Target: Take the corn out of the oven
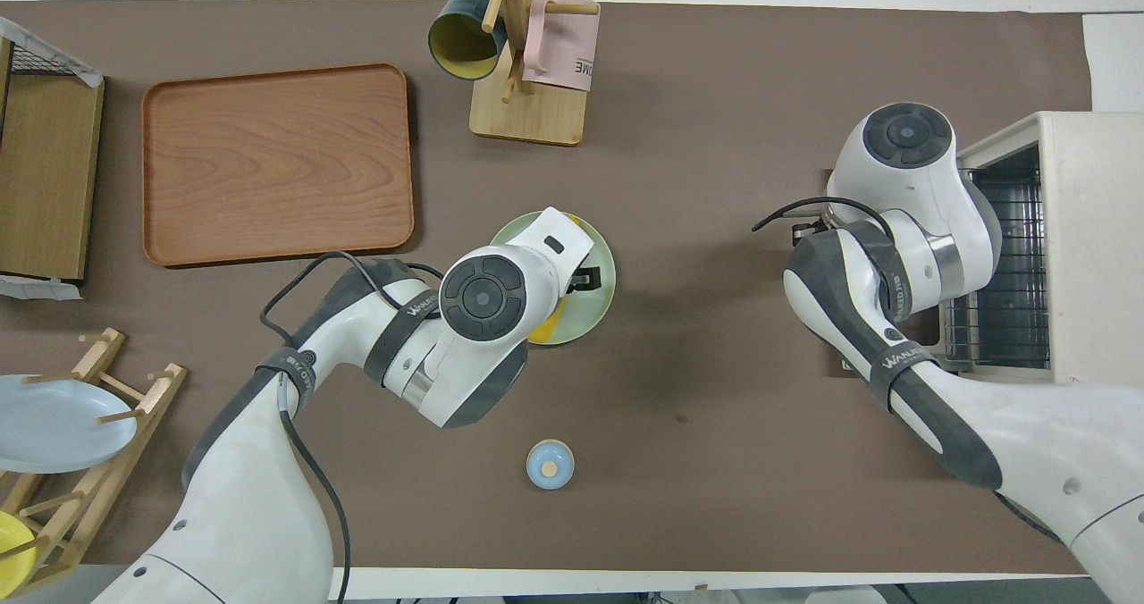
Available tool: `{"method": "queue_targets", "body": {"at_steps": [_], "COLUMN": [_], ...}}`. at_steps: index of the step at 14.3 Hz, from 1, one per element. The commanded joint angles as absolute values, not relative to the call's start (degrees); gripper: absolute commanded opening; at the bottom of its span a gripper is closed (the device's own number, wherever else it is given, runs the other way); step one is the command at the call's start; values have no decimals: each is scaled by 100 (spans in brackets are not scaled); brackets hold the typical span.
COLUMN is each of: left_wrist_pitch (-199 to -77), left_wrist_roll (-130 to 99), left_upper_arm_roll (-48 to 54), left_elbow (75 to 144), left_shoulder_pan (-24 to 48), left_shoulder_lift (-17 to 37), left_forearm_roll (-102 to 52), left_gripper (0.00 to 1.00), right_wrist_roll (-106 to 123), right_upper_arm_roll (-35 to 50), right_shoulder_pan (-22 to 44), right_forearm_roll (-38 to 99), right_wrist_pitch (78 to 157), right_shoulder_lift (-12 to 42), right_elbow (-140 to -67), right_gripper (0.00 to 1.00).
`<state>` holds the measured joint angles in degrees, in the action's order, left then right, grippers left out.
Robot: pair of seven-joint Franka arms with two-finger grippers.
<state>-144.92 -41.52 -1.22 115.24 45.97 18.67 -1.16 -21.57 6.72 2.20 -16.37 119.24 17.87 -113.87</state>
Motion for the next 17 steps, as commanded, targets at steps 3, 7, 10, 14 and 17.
{"method": "queue_targets", "body": {"at_steps": [3,7,10,14,17], "left_wrist_pitch": [-14502,-13250,-12780,-12691,-12779], "left_wrist_roll": [-3974,-3386,-2403,-1049,-844], "left_upper_arm_roll": [-220,-255,-264,-272,-281], "left_elbow": [11461,10629,10538,10022,9765], "left_shoulder_pan": [4510,3922,2904,1576,1336], "left_shoulder_lift": [1960,2065,2013,2520,2716], "left_forearm_roll": [-88,-88,-88,70,272], "left_gripper": [6,0,0,0,7], "right_wrist_roll": [-1444,-547,-150,97,62], "right_upper_arm_roll": [686,686,677,651,659], "right_shoulder_pan": [114,-342,-720,-905,-1011], "right_forearm_roll": [-2188,-1743,-1275,-680,9], "right_wrist_pitch": [10805,10486,10135,9826,9547], "right_shoulder_lift": [1758,1197,810,230,-228], "right_elbow": [-10629,-10450,-10441,-10433,-10136], "right_gripper": [0,3,10,67,100]}}
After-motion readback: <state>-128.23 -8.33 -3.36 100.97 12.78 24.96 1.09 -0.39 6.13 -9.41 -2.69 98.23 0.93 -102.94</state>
